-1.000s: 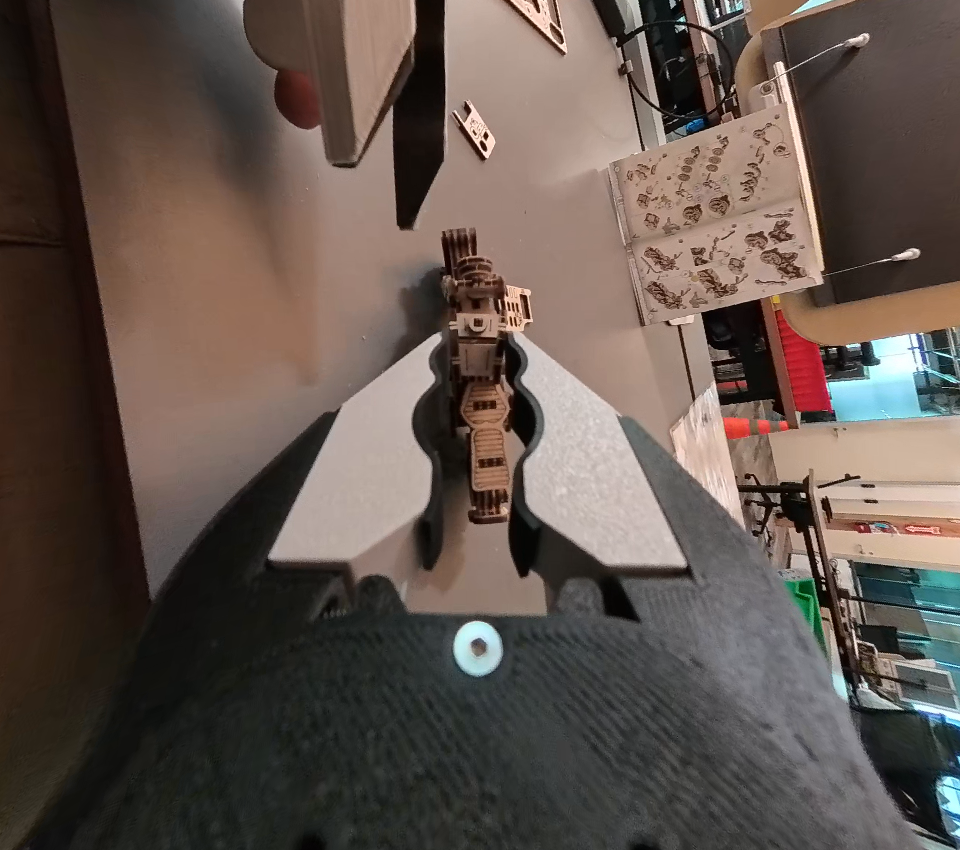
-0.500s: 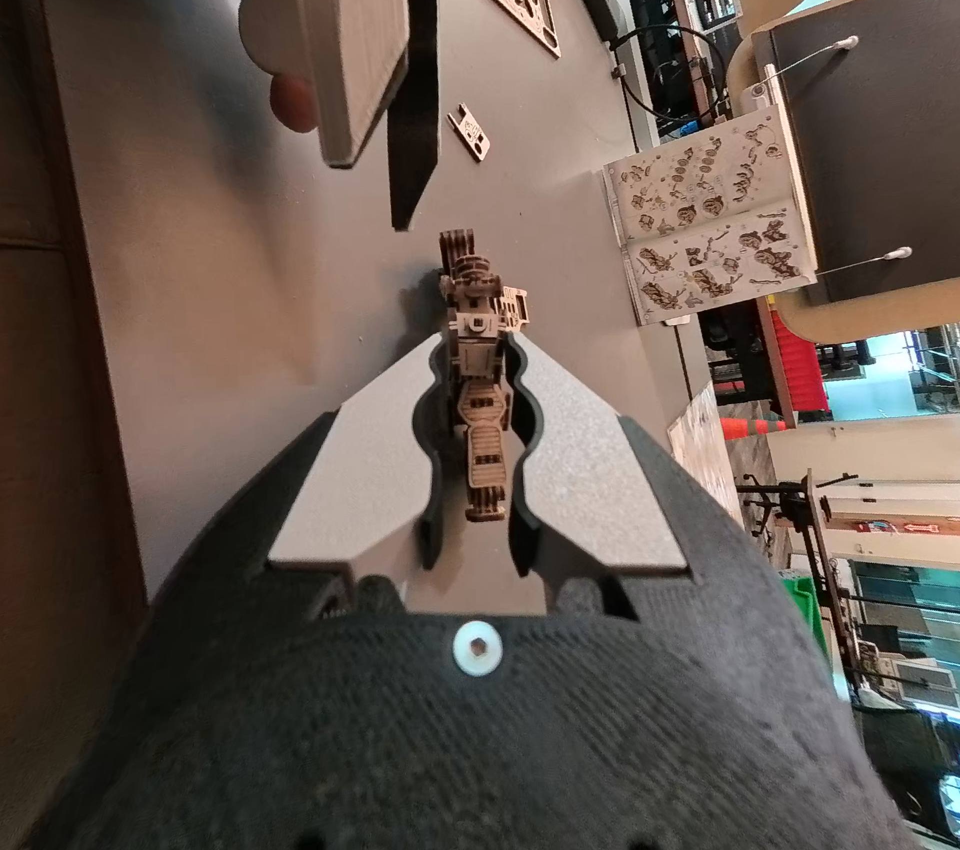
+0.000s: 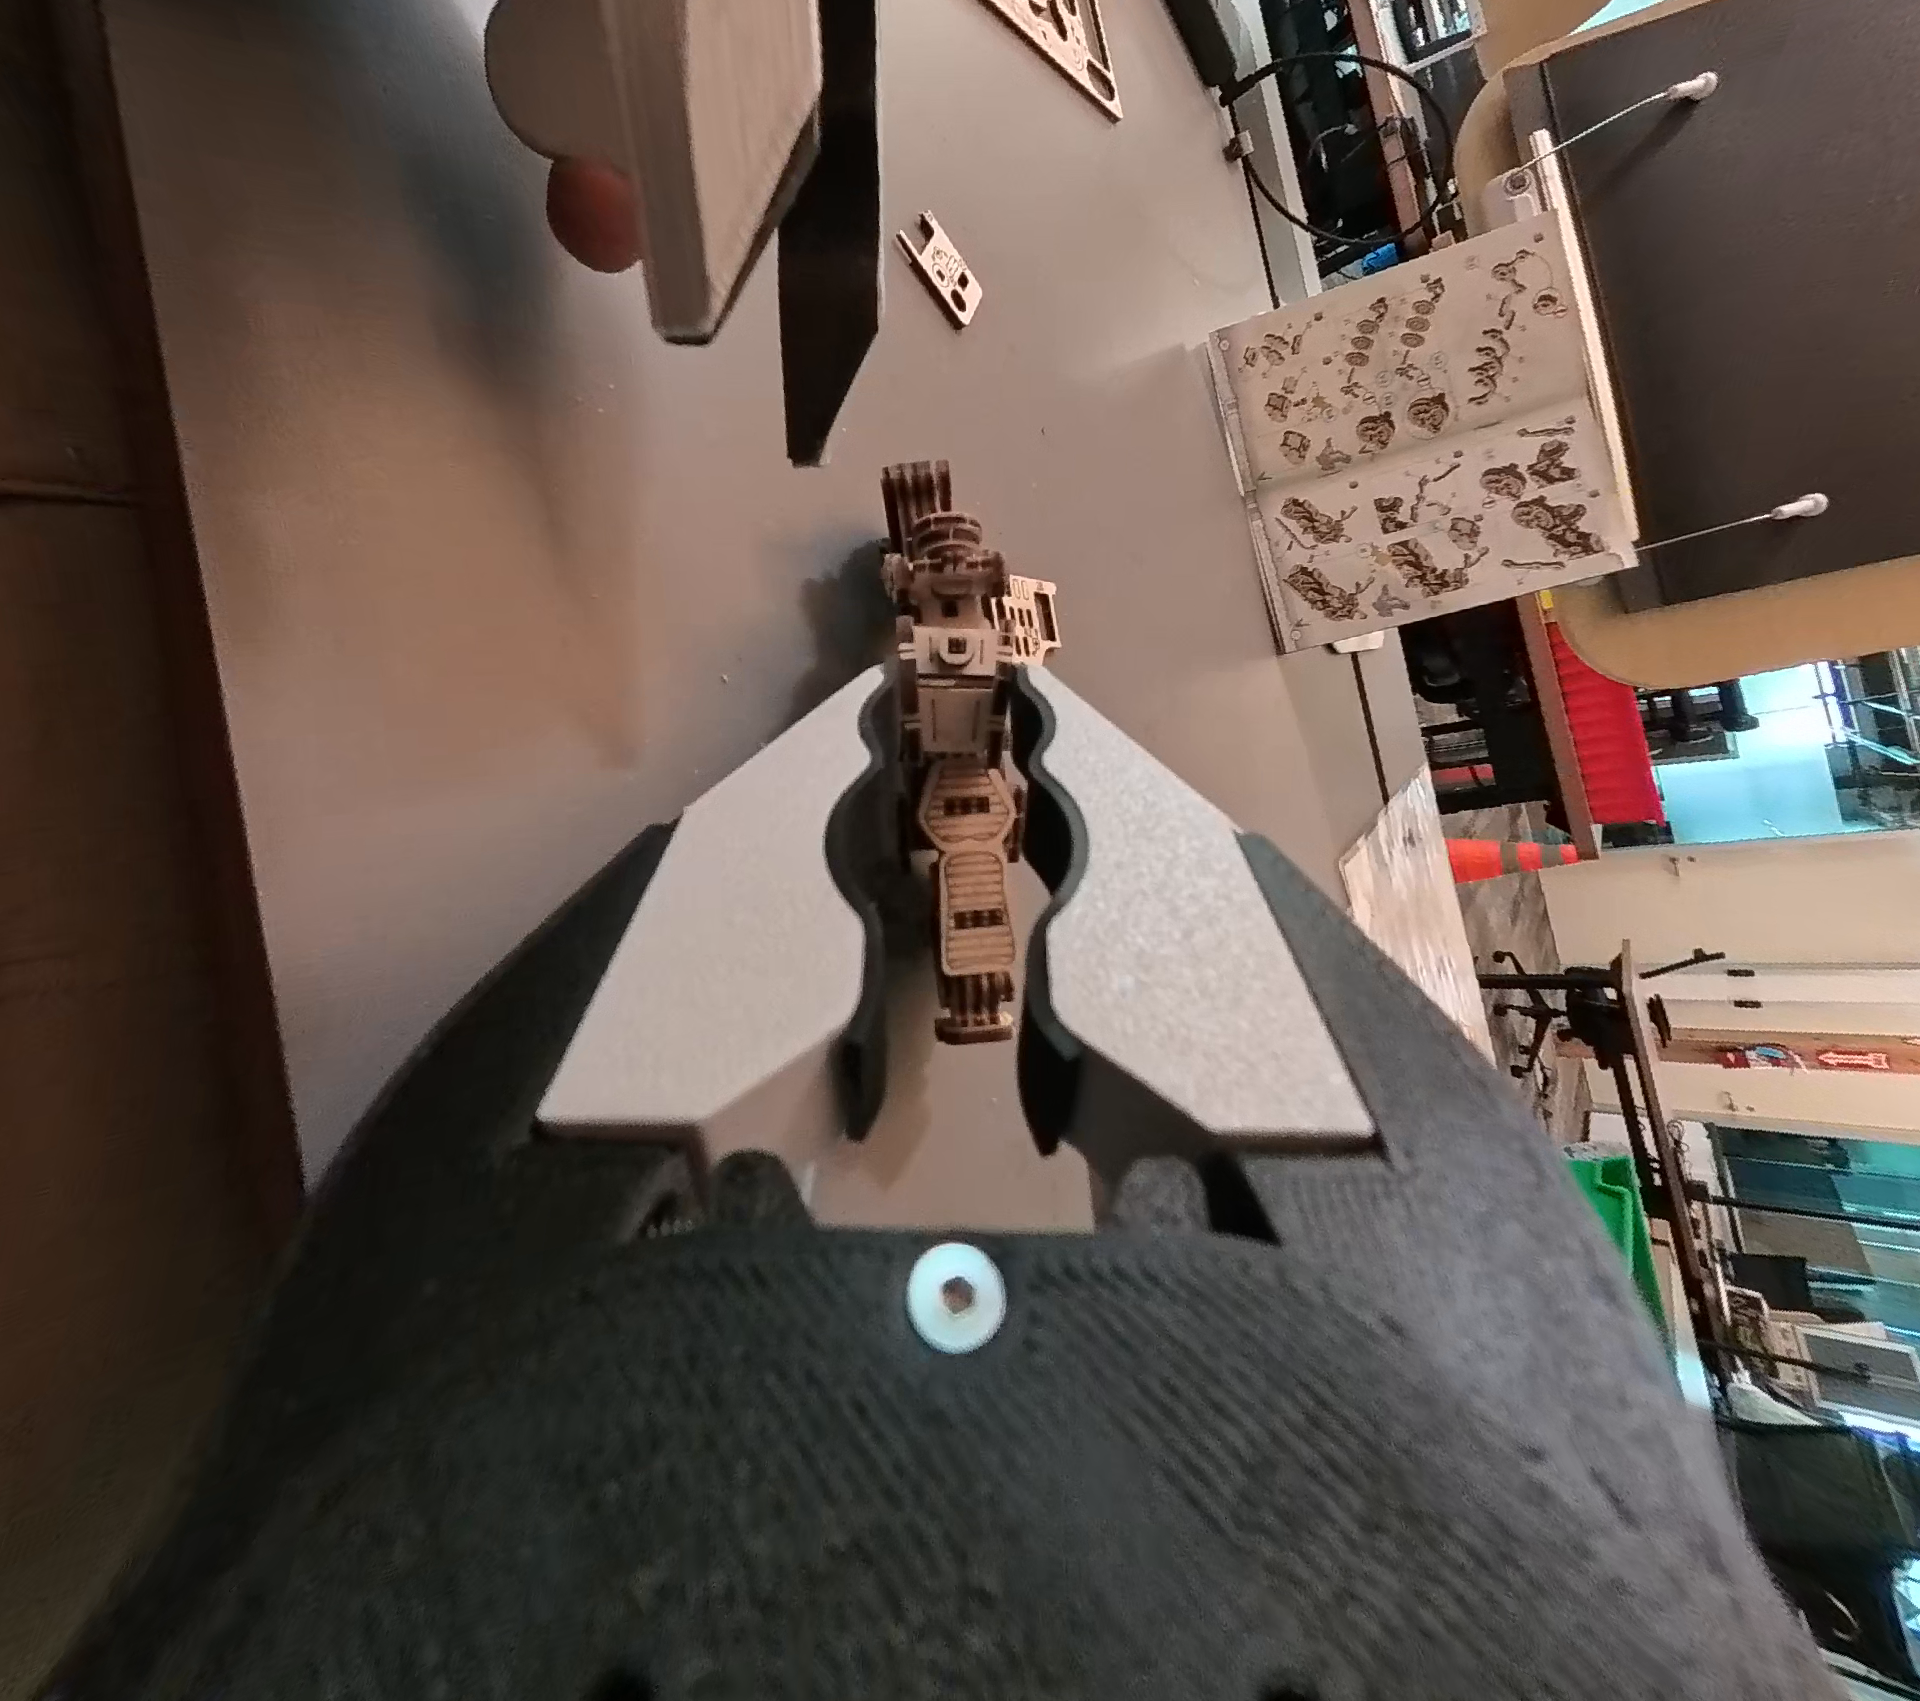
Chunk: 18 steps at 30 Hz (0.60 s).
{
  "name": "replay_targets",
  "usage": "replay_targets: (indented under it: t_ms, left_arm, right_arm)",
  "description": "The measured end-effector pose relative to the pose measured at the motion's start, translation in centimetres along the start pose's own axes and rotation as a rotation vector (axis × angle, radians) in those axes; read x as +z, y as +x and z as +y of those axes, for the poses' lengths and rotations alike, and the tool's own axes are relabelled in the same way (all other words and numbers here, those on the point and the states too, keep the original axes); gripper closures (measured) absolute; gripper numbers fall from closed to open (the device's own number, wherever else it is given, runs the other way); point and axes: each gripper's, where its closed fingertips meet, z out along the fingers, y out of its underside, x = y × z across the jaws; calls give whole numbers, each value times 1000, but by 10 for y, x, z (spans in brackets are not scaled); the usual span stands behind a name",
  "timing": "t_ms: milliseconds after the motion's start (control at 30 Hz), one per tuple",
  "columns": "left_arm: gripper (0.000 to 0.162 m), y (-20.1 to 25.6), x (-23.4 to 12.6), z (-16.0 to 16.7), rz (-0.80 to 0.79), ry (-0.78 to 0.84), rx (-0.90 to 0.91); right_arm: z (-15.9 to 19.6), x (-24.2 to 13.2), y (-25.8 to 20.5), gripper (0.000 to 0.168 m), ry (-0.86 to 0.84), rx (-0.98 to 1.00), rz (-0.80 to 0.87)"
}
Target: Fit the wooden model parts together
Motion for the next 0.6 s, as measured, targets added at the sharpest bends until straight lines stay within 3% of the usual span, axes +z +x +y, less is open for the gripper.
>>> replay_targets:
  t_ms: [600]
  left_arm:
    - [113, 0, 0, 1, 3, -3, -5]
  right_arm:
    - [1, 0, -2, 150, 7, 31, -19]
